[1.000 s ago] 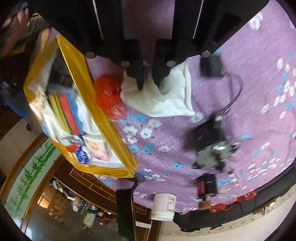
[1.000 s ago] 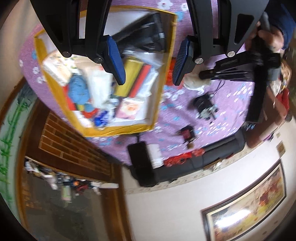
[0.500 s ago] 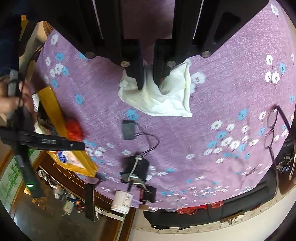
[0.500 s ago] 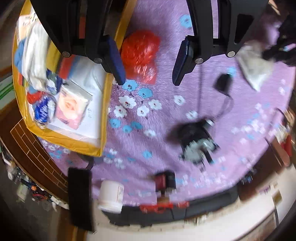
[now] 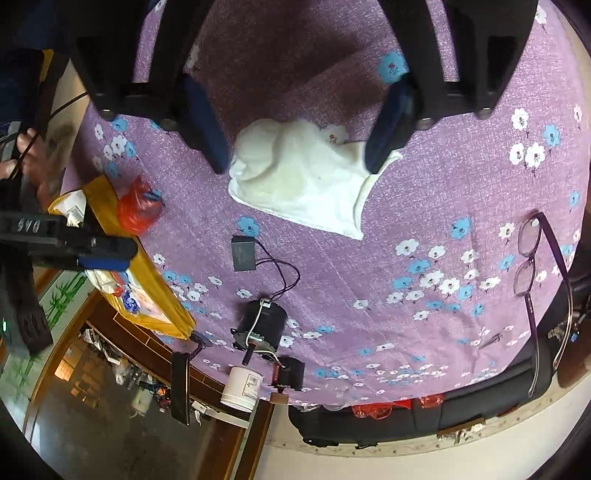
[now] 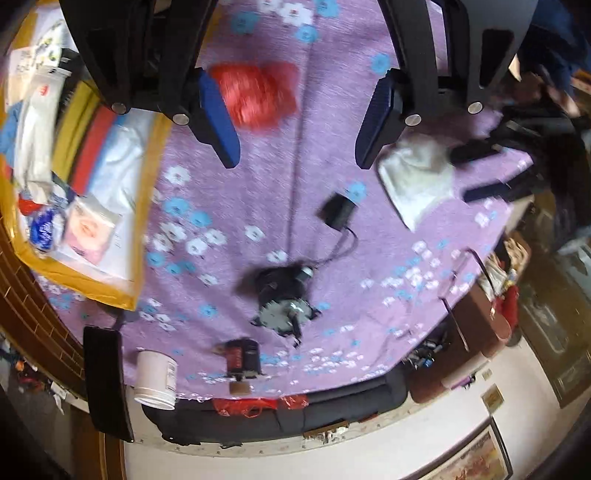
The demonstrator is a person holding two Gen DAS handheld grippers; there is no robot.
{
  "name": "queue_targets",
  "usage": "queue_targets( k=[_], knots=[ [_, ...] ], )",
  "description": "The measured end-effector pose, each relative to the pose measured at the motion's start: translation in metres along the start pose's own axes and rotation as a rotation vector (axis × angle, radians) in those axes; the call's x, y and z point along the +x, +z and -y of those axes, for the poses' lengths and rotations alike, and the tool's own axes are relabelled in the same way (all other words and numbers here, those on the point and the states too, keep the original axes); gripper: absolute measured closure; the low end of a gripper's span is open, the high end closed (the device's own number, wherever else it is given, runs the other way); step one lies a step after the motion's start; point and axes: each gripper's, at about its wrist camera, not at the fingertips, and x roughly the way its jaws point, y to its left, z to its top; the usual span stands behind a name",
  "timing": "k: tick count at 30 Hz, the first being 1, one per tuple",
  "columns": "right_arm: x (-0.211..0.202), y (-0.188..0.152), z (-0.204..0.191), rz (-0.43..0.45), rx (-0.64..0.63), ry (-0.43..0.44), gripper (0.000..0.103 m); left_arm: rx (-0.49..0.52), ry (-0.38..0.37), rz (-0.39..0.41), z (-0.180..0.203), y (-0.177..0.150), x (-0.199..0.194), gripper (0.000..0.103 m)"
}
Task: Organize soft objects
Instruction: 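Grasp the red plastic bag with right tool while left holds the white cloth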
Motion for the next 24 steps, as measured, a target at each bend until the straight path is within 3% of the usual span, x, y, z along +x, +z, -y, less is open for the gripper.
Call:
queue_targets(
  k=[6,11,14,15,16,18,19,21,24],
  knots=[
    [0.009,-0.015,0.009,-0.056,-0.025,-0.033,0.034,-0.023,0.022,-0.063,-0.004,0.005,0.021,0.021],
    [0.022,-0.015,0.004,-0.064,-0.121,-0.139,0.027,0.083,0.095,-0.092,0.021,0.007,0.038,0.021],
    [0.031,-0.013,0.011,-0.093,-0.125,-0.157,0.027,0.110,0.116,-0.084,0.030,0.005,0.045,0.021],
    [0.033,-0.013,0.012,-0.100,-0.119,-0.152,0.027,0.116,0.126,-0.071,0.032,0.005,0.046,0.029],
    [0.036,-0.013,0.014,-0.113,-0.112,-0.142,0.027,0.120,0.130,-0.074,0.033,0.004,0.048,0.048],
    [0.041,-0.016,0.010,-0.134,-0.117,-0.134,0.030,0.107,0.123,-0.070,0.030,0.004,0.048,0.059],
    [0.042,-0.018,0.006,-0.123,-0.128,-0.145,0.047,0.106,0.121,-0.066,0.030,0.004,0.047,0.071],
    [0.045,-0.022,0.001,-0.126,-0.137,-0.172,0.050,0.099,0.112,-0.051,0.029,0.004,0.044,0.086],
    [0.039,-0.023,-0.005,-0.093,-0.118,-0.150,0.053,0.084,0.103,-0.035,0.027,0.005,0.040,0.089]
  ],
)
